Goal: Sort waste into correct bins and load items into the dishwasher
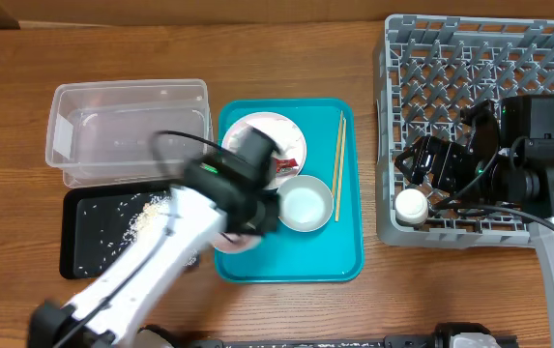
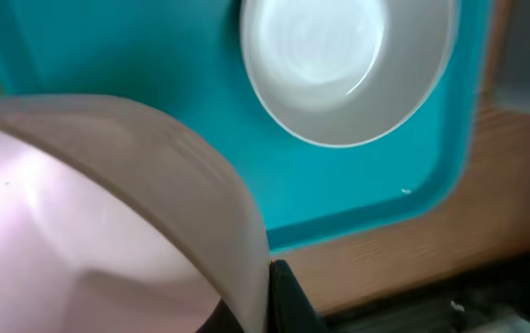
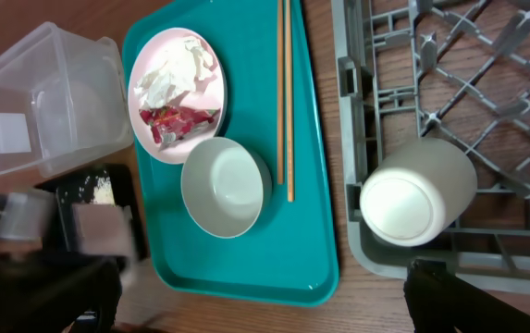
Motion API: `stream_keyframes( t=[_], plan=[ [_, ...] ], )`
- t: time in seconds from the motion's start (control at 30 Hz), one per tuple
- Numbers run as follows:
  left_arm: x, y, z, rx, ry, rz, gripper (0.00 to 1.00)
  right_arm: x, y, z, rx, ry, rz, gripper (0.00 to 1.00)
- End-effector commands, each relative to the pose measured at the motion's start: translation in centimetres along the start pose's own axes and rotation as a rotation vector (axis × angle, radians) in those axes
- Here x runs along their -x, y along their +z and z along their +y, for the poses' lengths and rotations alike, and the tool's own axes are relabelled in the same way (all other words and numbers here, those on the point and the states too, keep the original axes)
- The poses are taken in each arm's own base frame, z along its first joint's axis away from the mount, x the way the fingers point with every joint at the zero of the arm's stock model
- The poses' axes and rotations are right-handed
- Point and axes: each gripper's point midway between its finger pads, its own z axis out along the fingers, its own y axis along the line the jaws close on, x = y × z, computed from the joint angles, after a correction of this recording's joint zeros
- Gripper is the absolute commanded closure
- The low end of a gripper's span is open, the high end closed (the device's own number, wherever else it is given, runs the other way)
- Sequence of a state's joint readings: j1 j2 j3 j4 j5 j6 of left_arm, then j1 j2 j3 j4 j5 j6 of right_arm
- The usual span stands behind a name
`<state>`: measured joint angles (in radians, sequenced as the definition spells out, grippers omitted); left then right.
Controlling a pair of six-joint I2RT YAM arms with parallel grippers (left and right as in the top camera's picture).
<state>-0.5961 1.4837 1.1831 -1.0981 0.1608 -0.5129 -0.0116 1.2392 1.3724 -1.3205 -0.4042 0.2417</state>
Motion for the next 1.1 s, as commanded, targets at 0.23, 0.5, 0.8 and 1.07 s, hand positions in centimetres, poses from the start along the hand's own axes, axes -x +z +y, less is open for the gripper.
stream_keyframes(
  t=[0.23, 0.5, 0.8, 1.07],
  plan=[
    [-1.2, 7.0, 0.3, 0.314, -0.017, -0.037, 0.94, 0.6, -0.4, 0.5, 0.016, -0.014, -0.022, 0.00],
    [3.5, 1.7, -1.4, 0.285, 0.035, -0.142, 0.00, 0.6, -0.1, 0.4, 0.011, -0.007, -0.008, 0.00],
    [12.9, -0.9, 1.1, 0.294, -0.001, -0.398, 0.12, 0.6, 0.1, 0.3, 0.009, -0.004, -0.002, 0.00],
    [18.1, 6.6, 2.4, 0.165, 0.033, -0.348, 0.00, 0.6, 0.1, 0.3, 0.009, -0.003, -0.001, 0.00]
  ],
)
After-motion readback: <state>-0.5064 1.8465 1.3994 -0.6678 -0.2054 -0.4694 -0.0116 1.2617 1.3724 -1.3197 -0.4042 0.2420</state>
